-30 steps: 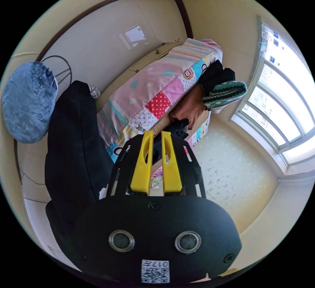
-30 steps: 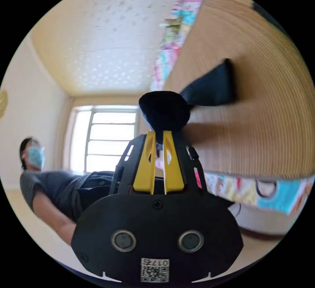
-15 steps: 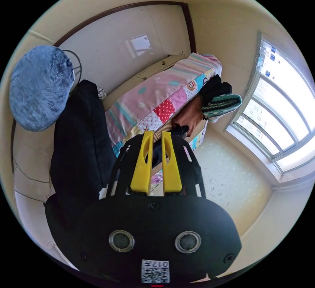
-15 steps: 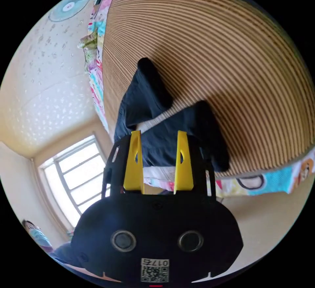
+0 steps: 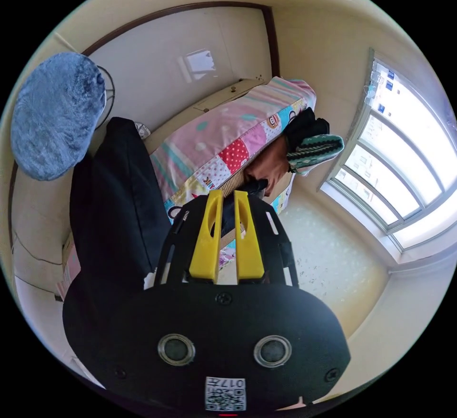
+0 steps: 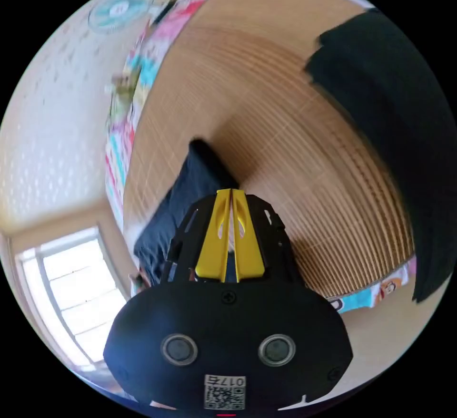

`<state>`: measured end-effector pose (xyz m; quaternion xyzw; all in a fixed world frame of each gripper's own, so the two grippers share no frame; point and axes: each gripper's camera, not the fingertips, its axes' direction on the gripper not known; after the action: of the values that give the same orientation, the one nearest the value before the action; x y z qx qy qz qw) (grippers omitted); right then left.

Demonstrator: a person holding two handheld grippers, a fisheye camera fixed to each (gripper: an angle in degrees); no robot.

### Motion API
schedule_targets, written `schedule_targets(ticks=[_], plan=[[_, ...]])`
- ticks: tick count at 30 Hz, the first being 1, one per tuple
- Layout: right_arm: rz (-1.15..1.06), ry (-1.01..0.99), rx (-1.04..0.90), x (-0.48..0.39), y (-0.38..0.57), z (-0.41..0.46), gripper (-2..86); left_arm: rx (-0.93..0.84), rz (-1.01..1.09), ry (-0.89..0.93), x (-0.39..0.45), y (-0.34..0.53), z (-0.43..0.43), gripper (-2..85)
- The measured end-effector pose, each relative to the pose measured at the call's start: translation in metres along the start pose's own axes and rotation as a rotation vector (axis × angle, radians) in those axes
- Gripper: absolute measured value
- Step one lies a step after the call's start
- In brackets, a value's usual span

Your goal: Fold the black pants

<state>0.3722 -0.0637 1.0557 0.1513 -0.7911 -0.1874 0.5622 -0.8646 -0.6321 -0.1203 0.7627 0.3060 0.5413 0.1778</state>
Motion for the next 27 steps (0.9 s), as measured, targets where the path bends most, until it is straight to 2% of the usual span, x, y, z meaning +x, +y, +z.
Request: schedule_targets(ticks=[2, 4, 7, 11, 15, 20, 22, 25, 27], plan=[[0.049, -0.132, 0.043, 0.017, 0.001, -0.018, 0.6, 0.009, -0.007, -0.019, 0.006, 0.002, 0.004, 5.0], [0.011, -0.376, -0.054, 0.043, 0.007, -0.014, 0.6, -0.009, 0.001, -0.074, 0.02, 0.002, 0.017, 5.1], [0.039, -0.529, -0.155, 0.076, 0.038, 0.004, 1.0, -0.08, 0.031, -0.137, 0.047, 0.001, 0.052, 5.2], [0.123, -0.612, -0.263, 0.113, 0.104, 0.035, 2.6, -0.27, 0.095, -0.263, 0.092, 0.001, 0.12, 6.5], [0.367, -0.635, -0.329, 0.147, 0.183, 0.07, 8.6, -0.454, 0.192, -0.409, 0.146, 0.013, 0.207, 7.8], [0.632, -0.758, -0.23, 0.158, 0.237, 0.097, 13.2, -0.615, 0.442, -0.656, 0.211, 0.033, 0.305, 10.4], [0.732, -0.859, -0.09, 0.152, 0.249, 0.108, 14.3, -0.667, 0.563, -0.755, 0.235, 0.042, 0.349, 11.9], [0.748, -0.925, 0.069, 0.135, 0.248, 0.119, 15.4, -0.649, 0.666, -0.802, 0.258, 0.051, 0.389, 12.9], [0.733, -0.914, 0.11, 0.123, 0.243, 0.126, 16.5, -0.615, 0.711, -0.79, 0.271, 0.055, 0.406, 13.0]])
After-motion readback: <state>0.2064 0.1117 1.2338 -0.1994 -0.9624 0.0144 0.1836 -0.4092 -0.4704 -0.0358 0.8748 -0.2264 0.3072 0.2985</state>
